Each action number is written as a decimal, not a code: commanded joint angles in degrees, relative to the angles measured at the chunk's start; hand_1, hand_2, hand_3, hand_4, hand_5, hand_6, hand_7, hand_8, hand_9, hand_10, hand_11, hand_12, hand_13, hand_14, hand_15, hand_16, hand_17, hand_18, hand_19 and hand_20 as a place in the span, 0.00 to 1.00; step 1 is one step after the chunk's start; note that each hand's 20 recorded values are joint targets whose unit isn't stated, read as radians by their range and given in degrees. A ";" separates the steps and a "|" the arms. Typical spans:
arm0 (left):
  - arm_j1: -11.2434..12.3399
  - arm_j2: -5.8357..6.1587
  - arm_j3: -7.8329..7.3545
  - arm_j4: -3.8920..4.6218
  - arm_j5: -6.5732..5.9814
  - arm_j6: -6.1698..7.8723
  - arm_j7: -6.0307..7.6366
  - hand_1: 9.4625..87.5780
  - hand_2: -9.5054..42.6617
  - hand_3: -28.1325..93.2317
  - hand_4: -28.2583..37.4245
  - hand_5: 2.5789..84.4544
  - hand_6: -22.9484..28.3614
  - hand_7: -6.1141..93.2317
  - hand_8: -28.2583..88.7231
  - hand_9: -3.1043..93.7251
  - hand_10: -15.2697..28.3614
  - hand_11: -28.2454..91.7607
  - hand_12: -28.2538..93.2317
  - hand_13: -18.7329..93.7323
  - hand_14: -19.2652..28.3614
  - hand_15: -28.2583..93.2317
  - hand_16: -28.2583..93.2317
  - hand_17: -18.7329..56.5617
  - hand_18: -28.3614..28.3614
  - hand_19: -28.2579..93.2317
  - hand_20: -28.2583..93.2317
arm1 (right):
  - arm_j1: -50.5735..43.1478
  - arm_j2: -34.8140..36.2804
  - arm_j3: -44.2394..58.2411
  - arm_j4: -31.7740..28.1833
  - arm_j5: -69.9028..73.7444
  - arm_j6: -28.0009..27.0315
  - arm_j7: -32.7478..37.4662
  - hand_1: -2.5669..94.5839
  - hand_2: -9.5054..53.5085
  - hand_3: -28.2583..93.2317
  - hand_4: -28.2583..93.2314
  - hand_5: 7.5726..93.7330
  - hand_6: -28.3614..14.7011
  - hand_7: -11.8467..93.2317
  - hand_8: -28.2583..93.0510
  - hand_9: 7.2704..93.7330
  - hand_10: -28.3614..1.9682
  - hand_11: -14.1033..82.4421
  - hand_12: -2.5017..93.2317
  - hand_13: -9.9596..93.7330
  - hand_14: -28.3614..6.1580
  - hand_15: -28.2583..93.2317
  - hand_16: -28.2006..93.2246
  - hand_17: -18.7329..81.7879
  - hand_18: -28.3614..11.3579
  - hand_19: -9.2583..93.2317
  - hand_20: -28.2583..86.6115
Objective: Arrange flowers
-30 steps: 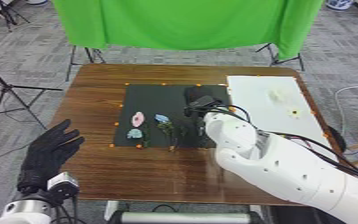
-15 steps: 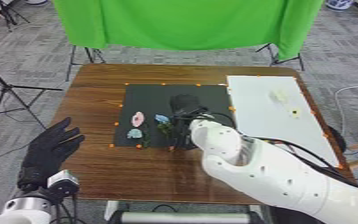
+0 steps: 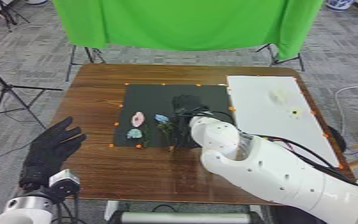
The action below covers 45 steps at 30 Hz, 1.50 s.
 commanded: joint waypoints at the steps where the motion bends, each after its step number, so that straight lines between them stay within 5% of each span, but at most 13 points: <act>1: 0.94 -0.21 0.15 0.05 -0.01 0.17 0.07 0.21 0.37 0.90 0.12 0.42 0.65 0.21 0.15 0.39 0.83 0.49 0.30 0.40 0.96 0.65 0.14 0.15 0.90 0.76 0.16 | -1.63 -0.37 2.86 -1.45 -0.39 -3.34 -0.84 0.43 0.00 0.96 0.00 0.69 0.66 0.32 0.11 0.79 0.54 0.46 0.27 0.71 0.52 0.89 0.34 0.45 0.15 1.00 0.64; 26: 2.06 -0.19 0.25 -0.28 -0.25 1.01 0.70 0.21 0.36 0.89 0.12 0.42 0.65 0.21 0.15 0.39 0.83 0.49 0.30 0.40 0.97 0.65 0.14 0.15 0.90 0.76 0.16 | -5.17 -1.73 10.39 -4.59 -1.59 -11.62 -2.86 0.38 0.00 0.98 0.00 0.58 0.57 0.31 0.11 0.64 0.42 0.56 0.19 0.65 0.46 0.92 0.33 0.40 0.13 0.99 0.65; 39: 3.73 0.34 0.65 -0.95 -0.75 2.48 2.33 0.21 0.36 0.89 0.12 0.42 0.65 0.21 0.15 0.39 0.83 0.49 0.30 0.40 0.96 0.65 0.14 0.15 0.90 0.76 0.16 | -6.61 11.33 19.99 -10.47 0.30 -9.13 -3.19 0.36 0.00 0.99 0.00 0.57 0.56 0.31 0.11 0.63 0.39 0.55 0.18 0.64 0.44 0.92 0.32 0.40 0.13 0.99 0.66; 45: 4.35 0.51 0.62 -1.17 -0.96 2.90 2.81 0.21 0.36 0.90 0.12 0.42 0.65 0.21 0.15 0.39 0.83 0.49 0.30 0.40 0.96 0.65 0.14 0.15 0.90 0.76 0.16 | -5.16 18.93 20.75 -7.61 3.33 -5.91 0.33 0.35 0.00 0.99 0.00 0.56 0.56 0.31 0.11 0.62 0.38 0.52 0.18 0.64 0.43 0.92 0.32 0.41 0.13 0.99 0.66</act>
